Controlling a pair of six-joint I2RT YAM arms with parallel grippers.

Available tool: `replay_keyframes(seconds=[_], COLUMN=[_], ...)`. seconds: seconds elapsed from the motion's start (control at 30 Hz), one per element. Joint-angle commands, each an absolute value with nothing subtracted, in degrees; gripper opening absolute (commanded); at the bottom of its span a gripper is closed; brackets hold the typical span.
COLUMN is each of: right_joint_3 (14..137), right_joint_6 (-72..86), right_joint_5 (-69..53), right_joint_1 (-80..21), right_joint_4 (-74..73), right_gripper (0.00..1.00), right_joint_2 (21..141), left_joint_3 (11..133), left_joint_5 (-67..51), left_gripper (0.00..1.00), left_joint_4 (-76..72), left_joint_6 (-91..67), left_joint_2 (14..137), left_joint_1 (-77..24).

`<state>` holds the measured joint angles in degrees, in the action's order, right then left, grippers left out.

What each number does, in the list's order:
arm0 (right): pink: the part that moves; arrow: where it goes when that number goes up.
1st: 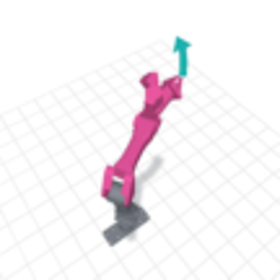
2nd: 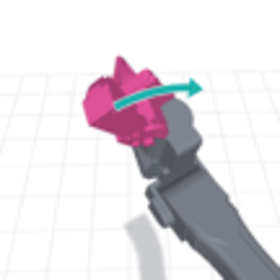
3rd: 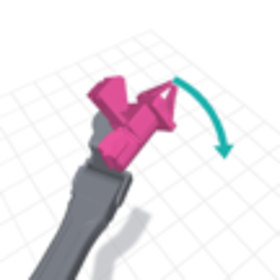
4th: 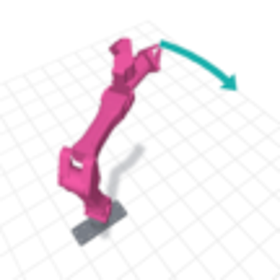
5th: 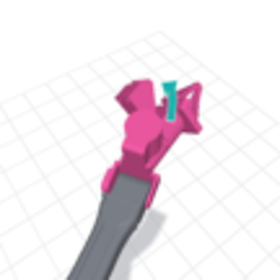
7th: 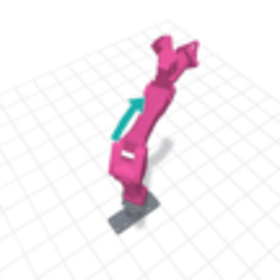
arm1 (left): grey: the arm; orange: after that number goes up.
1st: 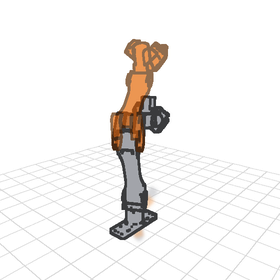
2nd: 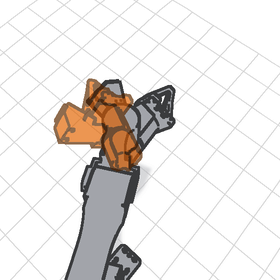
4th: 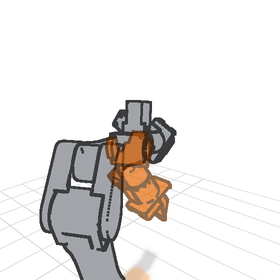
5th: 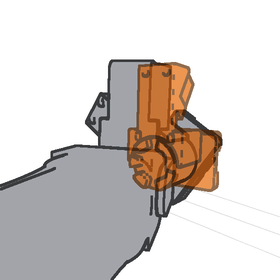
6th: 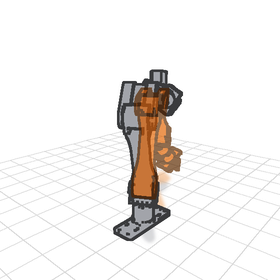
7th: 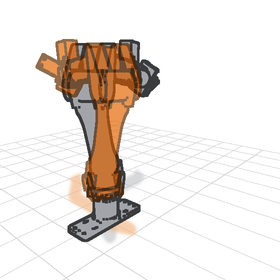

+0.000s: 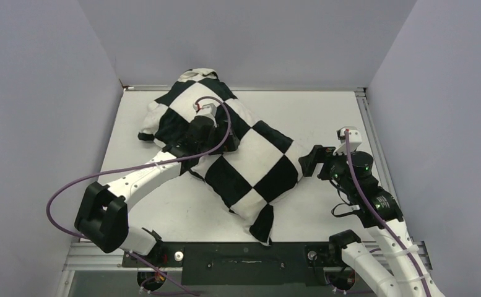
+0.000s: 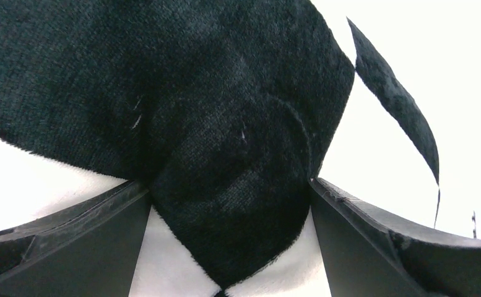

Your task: Remove the pillowcase from the pillow

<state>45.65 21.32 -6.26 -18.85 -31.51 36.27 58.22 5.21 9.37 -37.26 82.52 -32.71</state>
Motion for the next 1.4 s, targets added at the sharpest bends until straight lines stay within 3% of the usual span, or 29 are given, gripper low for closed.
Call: replay_keyframes(seconds=[0.0,0.43,0.77,1.07,1.37], right_joint_3=[48.61,44.48,55.7,58.02,46.57], right_joint_6=[21.72,22.89,19.5,18.28,23.26], right_joint_5=[-7.82,-10.72,-14.73,-16.17,-21.95], right_joint_1=[-19.16,-19.14,-19.13,-19.19,-23.11], right_joint_4=[-32.27,-23.69,-24.71,-20.24,-19.32], right_gripper=[0.9,0.9,0.9,0.9,0.9], right_joint_2=[38.09,31.09,52.34,70.87,65.76], left_joint_3=[61.6,58.0,49.09,51.93,64.59], left_joint_5=[1.62,10.2,4.68,-1.2,-9.2], left_gripper=[1.0,0.96,0.96,0.96,0.96], left_joint_4=[15.68,27.63,27.46,16.98,11.43], left_joint_6=[-39.65,-41.06,-41.75,-41.61,-38.41], left_joint_2=[82.81,62.58,51.18,61.78,83.96], left_joint_1=[-38.59,-35.0,-26.99,-24.42,-23.73])
